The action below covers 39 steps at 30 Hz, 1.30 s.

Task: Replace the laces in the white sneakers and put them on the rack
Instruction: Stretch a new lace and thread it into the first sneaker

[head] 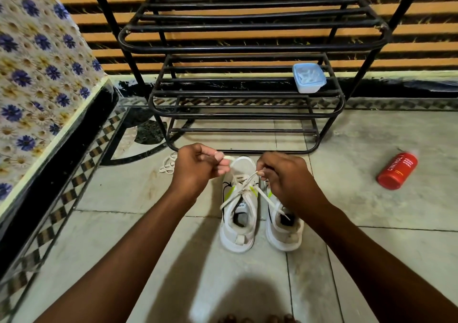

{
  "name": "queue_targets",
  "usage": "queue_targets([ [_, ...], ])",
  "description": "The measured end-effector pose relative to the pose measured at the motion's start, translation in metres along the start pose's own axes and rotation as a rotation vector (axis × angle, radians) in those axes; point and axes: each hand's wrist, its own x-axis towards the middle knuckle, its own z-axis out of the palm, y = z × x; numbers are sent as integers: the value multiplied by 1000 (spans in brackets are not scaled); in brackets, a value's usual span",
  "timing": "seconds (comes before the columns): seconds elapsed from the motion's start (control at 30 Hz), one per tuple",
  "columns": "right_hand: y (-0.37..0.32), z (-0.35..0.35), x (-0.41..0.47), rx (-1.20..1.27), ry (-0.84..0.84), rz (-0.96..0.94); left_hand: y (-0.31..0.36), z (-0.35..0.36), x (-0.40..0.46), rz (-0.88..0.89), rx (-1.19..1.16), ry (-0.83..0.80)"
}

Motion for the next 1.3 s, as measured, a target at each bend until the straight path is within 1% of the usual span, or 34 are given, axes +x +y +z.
queue_targets([
  [0.07, -3, 2, 2, -22, -14, -73, 2, 12, -2, 3, -67, -79],
  [0.17, -8, 5, 2, -38, -15, -155, -2, 29, -5, 57, 4, -182],
  [0.27, -8, 5, 6, -22, 16, -157, -4, 37, -5, 126, 130, -211],
  [0.4, 0, 4, 14, -24, 28, -141, -3, 36, -11, 109, 77, -329],
  [0.43, 1, 4, 15, -14, 37, -128, -5, 35, -11, 121, 109, -337],
  [0.53, 1, 9, 15, 96, 92, -27, -11, 34, -7, 147, 206, -339],
  [0.63, 0, 13, 17, 213, 120, 143, -14, 35, -6, 111, 164, -346],
  [0.77, 2, 17, 18, 281, 81, 245, -18, 33, -5, 117, 121, -332],
  [0.97, 10, 24, 17, 362, 2, 258, -24, 26, -2, 183, 100, -290],
  [1.07, 14, 24, 20, 363, -25, 259, -25, 24, 0, 180, 120, -260],
  [1.2, 18, 22, 23, 398, -131, 293, -30, 21, 4, 184, 134, -203],
  [1.3, 23, 21, 26, 374, -180, 265, -32, 20, 6, 189, 171, -167],
])
